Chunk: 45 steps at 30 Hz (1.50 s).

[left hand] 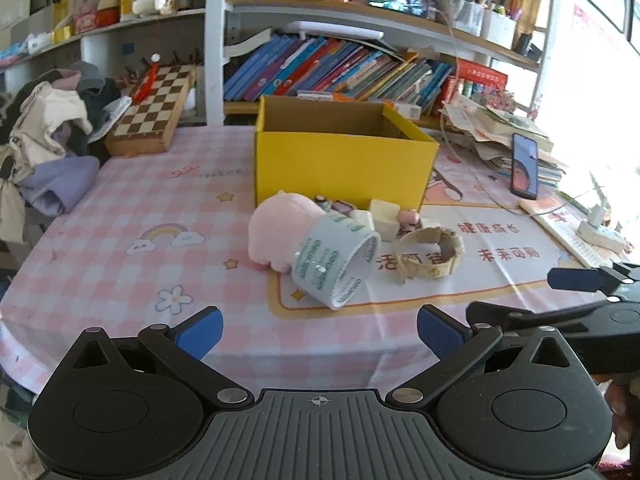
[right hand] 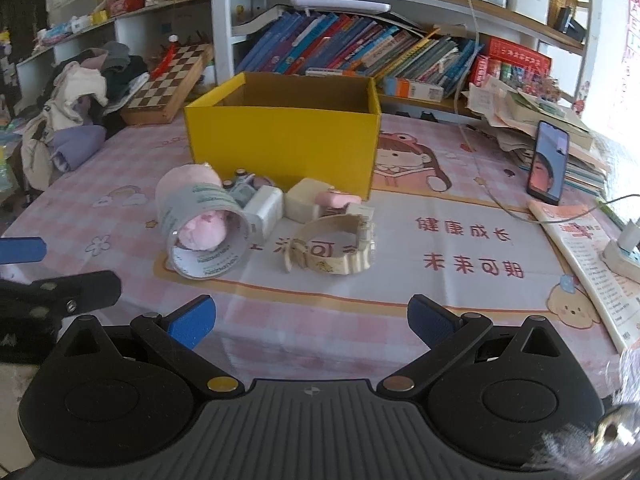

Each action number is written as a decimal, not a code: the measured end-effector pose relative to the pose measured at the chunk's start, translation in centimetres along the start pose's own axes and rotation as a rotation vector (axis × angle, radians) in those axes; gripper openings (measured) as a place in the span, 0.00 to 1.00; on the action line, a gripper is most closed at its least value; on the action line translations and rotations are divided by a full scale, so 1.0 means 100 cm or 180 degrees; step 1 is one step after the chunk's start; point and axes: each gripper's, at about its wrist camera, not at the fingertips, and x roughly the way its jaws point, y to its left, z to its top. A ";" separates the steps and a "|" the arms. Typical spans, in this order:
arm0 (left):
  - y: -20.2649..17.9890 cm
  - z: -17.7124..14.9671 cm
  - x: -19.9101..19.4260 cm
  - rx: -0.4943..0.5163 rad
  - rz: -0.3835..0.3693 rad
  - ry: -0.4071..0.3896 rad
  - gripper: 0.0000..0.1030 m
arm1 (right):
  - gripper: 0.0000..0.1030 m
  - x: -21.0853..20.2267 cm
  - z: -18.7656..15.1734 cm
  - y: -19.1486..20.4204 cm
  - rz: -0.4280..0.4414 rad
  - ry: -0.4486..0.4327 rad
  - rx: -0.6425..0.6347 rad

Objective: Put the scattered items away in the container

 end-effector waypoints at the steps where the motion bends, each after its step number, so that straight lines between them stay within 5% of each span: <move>1: 0.001 0.000 0.000 -0.0015 0.0015 0.0003 1.00 | 1.00 0.000 0.000 0.001 0.0025 0.0001 -0.0005; 15: 0.005 0.001 -0.002 0.0073 0.0049 -0.0007 1.00 | 1.00 -0.001 0.001 0.006 0.0081 0.0010 0.0040; 38: 0.008 -0.004 -0.017 0.0011 -0.0231 -0.0367 1.00 | 1.00 -0.013 0.002 0.005 0.0169 -0.0193 -0.0107; 45: 0.009 -0.005 -0.013 -0.0014 -0.0135 -0.0285 1.00 | 1.00 -0.013 0.002 0.010 0.0098 -0.0208 -0.0191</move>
